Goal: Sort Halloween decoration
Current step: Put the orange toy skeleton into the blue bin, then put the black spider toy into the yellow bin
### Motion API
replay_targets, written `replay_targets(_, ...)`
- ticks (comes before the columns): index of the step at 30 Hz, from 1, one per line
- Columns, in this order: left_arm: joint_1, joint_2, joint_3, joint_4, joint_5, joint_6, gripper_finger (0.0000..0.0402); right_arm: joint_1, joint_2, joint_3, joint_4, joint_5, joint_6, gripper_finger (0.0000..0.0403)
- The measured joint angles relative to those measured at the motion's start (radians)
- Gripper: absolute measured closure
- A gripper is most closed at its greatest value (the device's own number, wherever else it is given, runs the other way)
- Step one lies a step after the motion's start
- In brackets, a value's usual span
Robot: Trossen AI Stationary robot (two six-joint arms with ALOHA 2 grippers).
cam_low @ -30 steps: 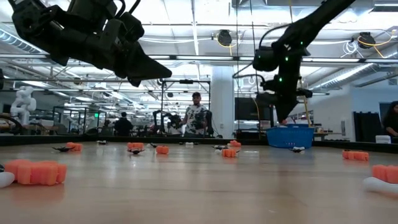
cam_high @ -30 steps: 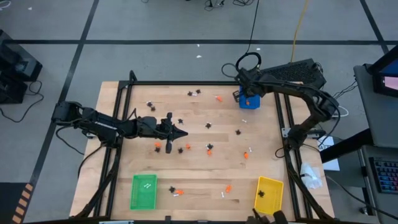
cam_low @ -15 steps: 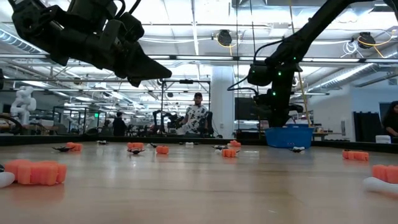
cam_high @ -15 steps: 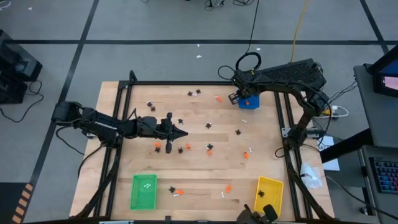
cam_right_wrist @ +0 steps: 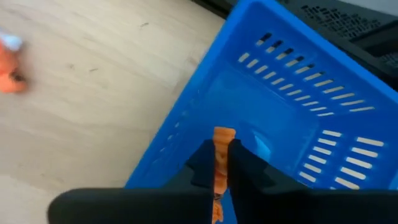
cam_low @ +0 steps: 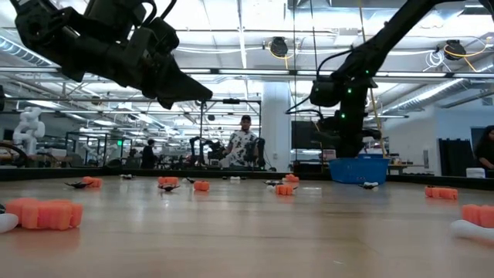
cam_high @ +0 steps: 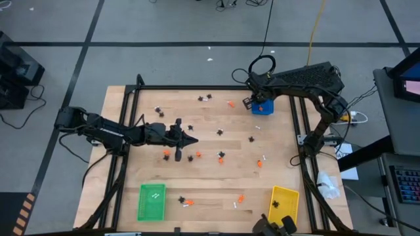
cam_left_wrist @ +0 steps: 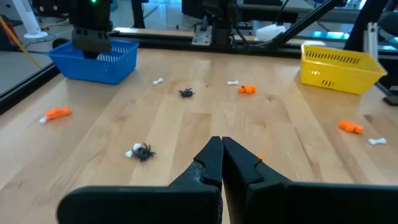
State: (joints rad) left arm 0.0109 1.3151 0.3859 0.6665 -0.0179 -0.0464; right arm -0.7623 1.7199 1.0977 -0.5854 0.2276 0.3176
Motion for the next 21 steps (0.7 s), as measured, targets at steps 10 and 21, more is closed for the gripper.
replay_targets(10, 0.003, 0.000, 0.000, -0.029, -0.017, -0.001, 0.0398, -0.015, 0.000, 0.000, -0.010, -0.033, -0.014, 0.0303)
replay_targets(21, 0.003, 0.000, 0.000, -0.029, -0.017, -0.002, 0.0398, 0.038, -0.138, 0.014, -0.052, 0.007, -0.083, 0.0278)
